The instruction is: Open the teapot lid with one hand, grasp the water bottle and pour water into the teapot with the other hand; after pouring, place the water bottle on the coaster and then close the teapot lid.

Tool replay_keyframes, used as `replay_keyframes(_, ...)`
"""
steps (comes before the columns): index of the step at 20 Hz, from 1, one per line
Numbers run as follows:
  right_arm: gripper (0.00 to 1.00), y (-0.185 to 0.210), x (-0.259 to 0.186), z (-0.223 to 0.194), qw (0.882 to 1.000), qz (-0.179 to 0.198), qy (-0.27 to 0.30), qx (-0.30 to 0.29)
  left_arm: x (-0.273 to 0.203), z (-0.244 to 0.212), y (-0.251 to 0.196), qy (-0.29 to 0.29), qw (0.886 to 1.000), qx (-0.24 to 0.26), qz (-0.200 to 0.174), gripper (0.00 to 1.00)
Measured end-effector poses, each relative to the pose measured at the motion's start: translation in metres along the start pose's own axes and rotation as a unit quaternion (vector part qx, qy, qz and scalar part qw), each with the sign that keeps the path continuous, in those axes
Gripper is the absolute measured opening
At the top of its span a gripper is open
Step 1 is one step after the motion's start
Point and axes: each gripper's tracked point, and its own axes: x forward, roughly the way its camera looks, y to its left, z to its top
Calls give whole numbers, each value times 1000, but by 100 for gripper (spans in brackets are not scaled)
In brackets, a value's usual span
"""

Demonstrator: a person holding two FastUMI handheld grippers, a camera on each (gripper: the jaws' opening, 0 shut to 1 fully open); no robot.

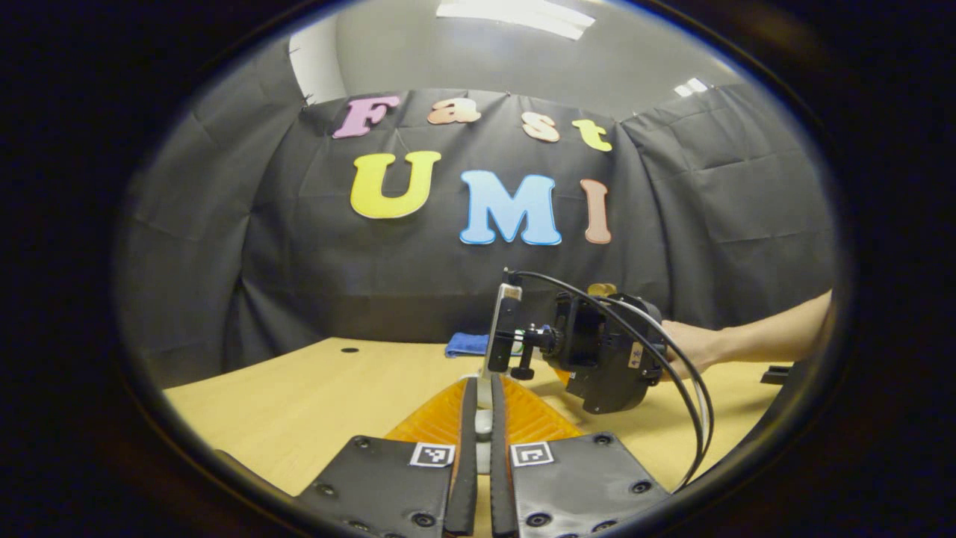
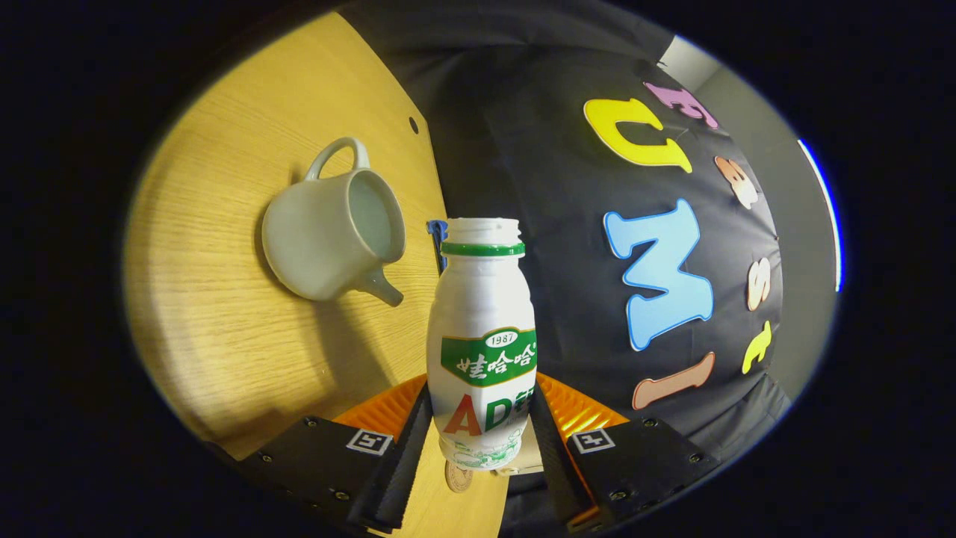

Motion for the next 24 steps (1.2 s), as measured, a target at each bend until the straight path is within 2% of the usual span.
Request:
replay_keyframes(1,72,-2,0,1,1000,-5,0,-11,0,1,-1,-2,1000,0,-1,13)
replay_keyframes(2,72,-3,1,1,1000,-8,-1,-20,-1,-1,-2,0,1000,-2,-3,18)
replay_keyframes(7,72,-9,3,5,997,-18,-8,-68,2,-3,5,7,1000,-14,2,17)
replay_keyframes(8,72,-11,2,6,997,-21,-8,-76,2,-3,7,6,1000,-14,4,13)
replay_keyframes(12,72,-13,5,7,993,-29,-7,-112,1,-3,8,5,1000,-13,5,13)
replay_keyframes(13,72,-15,6,6,992,-31,-7,-119,1,-4,8,6,1000,-13,5,17)
replay_keyframes(17,72,-19,6,9,988,-42,-11,-149,3,-6,8,9,1000,-17,3,17)
replay_keyframes(18,72,-20,6,9,987,-44,-11,-153,3,-6,9,10,1000,-17,4,13)
replay_keyframes(20,72,-20,6,10,986,-44,-11,-159,2,-5,10,10,1000,-18,5,13)
replay_keyframes(21,70,-22,6,10,986,-46,-12,-163,1,-5,11,10,1000,-19,5,13)
replay_keyframes(22,72,-23,6,11,984,-50,-13,-170,1,-5,11,10,1000,-19,6,17)
replay_keyframes(24,72,-23,5,12,981,-56,-17,-183,2,-7,11,12,1000,-18,7,17)
